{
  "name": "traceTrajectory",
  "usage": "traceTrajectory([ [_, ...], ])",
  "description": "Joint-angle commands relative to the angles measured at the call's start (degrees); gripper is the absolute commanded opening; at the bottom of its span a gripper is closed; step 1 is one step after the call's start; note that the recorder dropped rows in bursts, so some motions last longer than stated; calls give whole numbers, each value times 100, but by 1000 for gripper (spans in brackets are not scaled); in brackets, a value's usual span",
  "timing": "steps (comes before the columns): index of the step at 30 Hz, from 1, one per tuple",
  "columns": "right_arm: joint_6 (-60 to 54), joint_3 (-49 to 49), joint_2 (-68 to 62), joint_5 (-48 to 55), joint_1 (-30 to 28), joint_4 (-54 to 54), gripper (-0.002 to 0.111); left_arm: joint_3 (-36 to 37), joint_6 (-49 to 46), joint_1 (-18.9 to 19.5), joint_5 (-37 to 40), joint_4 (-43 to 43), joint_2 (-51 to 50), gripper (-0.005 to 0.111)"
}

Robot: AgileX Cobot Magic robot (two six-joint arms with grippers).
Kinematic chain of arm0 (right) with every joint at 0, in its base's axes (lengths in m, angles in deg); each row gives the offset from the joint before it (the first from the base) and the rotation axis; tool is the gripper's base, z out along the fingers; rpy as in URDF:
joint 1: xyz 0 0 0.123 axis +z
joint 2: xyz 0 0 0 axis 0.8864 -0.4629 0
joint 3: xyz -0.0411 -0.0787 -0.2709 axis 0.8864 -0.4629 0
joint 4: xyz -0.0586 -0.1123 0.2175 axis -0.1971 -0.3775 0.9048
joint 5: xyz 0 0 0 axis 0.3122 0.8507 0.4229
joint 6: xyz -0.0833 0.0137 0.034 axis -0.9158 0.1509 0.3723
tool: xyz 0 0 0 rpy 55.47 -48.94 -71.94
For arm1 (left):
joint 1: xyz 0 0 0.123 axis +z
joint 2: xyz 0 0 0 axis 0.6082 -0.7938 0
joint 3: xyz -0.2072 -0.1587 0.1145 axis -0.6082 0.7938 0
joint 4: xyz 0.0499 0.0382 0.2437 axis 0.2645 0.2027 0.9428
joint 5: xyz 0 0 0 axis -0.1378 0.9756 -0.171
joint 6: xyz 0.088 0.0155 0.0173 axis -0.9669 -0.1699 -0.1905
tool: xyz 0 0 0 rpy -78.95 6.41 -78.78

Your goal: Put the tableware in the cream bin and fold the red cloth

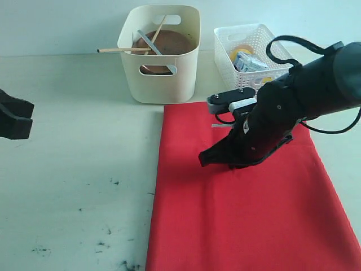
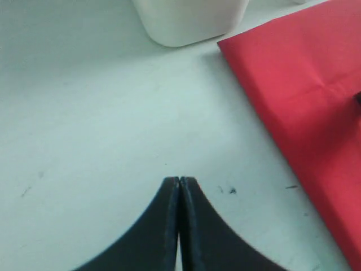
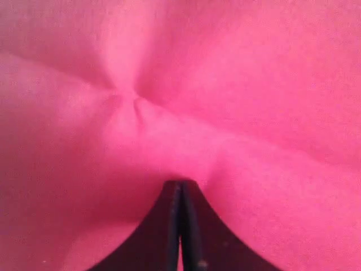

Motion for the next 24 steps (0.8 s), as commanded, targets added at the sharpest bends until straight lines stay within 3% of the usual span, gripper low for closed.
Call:
traceTrajectory([
  [1, 947, -422, 18, 656, -182, -1131, 0, 22, 5, 202, 96, 87, 44, 2],
  [6, 2273, -1125, 353, 868, -823, -2807, 0, 22, 5, 234, 85, 87, 44, 2],
  [10, 3269, -1275, 411, 914, -1774, -4243, 0, 22, 5, 234, 85, 87, 44, 2],
  [13, 3403, -1004, 411, 873, -2450, -4447, 0, 22, 5, 234, 75, 87, 44, 2],
  [16, 3122, -602, 528, 1477, -2789, -4396, 0, 22, 5, 234, 75, 87, 44, 2],
  [19, 3173, -374, 916, 1760, -2808, -4281, 0, 22, 5, 234, 75, 87, 44, 2],
  [24, 3150, -410, 1568, 1373, -2808, -3613, 0, 22, 5, 234, 75, 87, 44, 2],
])
